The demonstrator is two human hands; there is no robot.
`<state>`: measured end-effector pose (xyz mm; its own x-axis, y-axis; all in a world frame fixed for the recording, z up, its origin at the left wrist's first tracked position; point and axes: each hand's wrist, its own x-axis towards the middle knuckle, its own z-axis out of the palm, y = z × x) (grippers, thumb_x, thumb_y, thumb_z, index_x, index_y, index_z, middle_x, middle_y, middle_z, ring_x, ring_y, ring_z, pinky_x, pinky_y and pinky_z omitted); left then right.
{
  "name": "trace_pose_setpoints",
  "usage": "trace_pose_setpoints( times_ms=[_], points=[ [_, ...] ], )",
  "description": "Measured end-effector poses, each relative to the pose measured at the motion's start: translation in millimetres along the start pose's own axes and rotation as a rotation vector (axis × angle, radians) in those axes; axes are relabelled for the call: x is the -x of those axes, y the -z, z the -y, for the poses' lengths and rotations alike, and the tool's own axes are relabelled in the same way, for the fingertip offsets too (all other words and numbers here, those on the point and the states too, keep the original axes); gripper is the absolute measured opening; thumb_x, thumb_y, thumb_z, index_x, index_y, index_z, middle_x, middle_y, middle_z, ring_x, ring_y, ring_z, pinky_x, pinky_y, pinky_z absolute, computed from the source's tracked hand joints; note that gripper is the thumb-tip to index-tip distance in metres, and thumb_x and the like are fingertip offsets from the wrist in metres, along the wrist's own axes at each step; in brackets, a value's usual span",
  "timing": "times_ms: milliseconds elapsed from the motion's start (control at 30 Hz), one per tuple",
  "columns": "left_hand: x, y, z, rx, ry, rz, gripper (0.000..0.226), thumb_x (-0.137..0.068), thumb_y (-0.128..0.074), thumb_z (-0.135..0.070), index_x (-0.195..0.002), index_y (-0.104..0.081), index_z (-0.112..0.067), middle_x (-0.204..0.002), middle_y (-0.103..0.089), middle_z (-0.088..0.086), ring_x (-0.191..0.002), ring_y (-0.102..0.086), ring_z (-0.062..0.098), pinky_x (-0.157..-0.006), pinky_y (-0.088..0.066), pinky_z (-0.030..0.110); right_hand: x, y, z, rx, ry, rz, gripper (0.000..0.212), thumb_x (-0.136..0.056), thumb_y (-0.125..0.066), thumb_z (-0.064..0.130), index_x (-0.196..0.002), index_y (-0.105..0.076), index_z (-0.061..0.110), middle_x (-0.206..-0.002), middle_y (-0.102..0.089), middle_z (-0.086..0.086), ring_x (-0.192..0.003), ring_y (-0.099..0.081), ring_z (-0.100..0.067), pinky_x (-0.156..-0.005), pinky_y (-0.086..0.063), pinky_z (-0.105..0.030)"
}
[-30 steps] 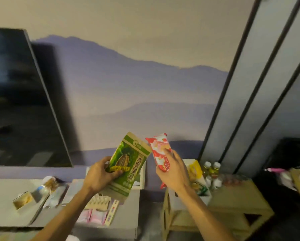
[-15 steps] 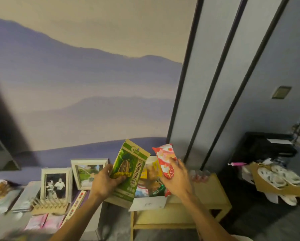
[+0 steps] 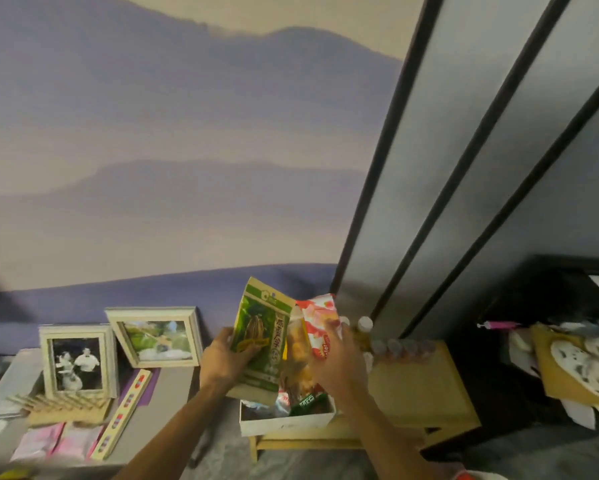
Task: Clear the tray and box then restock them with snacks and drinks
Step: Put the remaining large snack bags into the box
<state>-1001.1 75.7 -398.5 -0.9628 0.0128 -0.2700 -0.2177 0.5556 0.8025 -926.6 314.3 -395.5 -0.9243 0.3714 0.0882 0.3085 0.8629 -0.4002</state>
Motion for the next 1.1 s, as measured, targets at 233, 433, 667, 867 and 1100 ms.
trace_pose_setpoints(
  times_ms=[233,433,667,867,1100],
  points=[
    [-36.6,-54.1,25.0,0.047,0.202,0.016,0.047,-0.08,-0.085,-0.054,-0.114,-0.062,-0.032,-0.102,-0.075,-0.007,-0.08,-0.071,0.012,-0.076,-0.063,0.041,-27.8,-64.3,-10.2,-0.068,-0.075,0.109,0.078,-0.092,-0.058,0.071,-0.157,-0.041,0.032,-0.149,-0.049,-0.005,-0.125,-0.06,-0.026,-0.093,-0.059,-0.038],
    [-48.0,-91.0,36.9,-0.012,0.261,-0.009,0.05,-0.085,-0.082,-0.048,-0.124,-0.061,-0.026,-0.109,-0.074,0.0,-0.091,-0.07,0.023,-0.082,-0.059,0.041,-25.1,-121.7,-15.6,-0.061,-0.068,0.185,0.077,-0.095,-0.067,0.058,-0.16,-0.035,0.033,-0.158,-0.039,-0.005,-0.129,-0.058,-0.027,-0.093,-0.06,-0.038],
    [-59.2,-113.6,49.9,-0.067,0.264,-0.006,0.056,-0.094,-0.077,-0.039,-0.135,-0.052,-0.011,-0.112,-0.065,0.004,-0.088,-0.058,0.016,-0.066,-0.045,0.026,-29.8,-156.8,-24.3,0.015,-0.057,0.171,0.085,-0.095,-0.069,0.057,-0.163,-0.028,0.029,-0.165,-0.034,-0.013,-0.146,-0.045,-0.037,-0.106,-0.057,-0.048],
    [-54.4,-102.2,44.0,-0.095,0.179,-0.014,0.062,-0.092,-0.079,-0.04,-0.141,-0.051,-0.015,-0.13,-0.063,0.006,-0.099,-0.057,0.014,-0.08,-0.052,0.031,-36.2,-154.7,-27.7,0.01,-0.058,0.268,0.089,-0.094,-0.061,0.068,-0.164,-0.023,0.029,-0.17,-0.026,-0.014,-0.151,-0.039,-0.039,-0.107,-0.055,-0.053],
    [-57.5,-28.4,7.7,-0.292,-0.068,0.007,0.09,-0.082,-0.061,-0.081,-0.151,-0.038,-0.03,-0.156,-0.043,0.001,-0.125,-0.062,0.029,-0.098,-0.058,0.053,-53.0,-71.2,-6.7,0.012,0.061,0.235,0.09,-0.096,-0.043,0.079,-0.166,-0.027,0.025,-0.176,-0.021,-0.006,-0.161,-0.02,-0.033,-0.125,-0.035,-0.055]
  ],
)
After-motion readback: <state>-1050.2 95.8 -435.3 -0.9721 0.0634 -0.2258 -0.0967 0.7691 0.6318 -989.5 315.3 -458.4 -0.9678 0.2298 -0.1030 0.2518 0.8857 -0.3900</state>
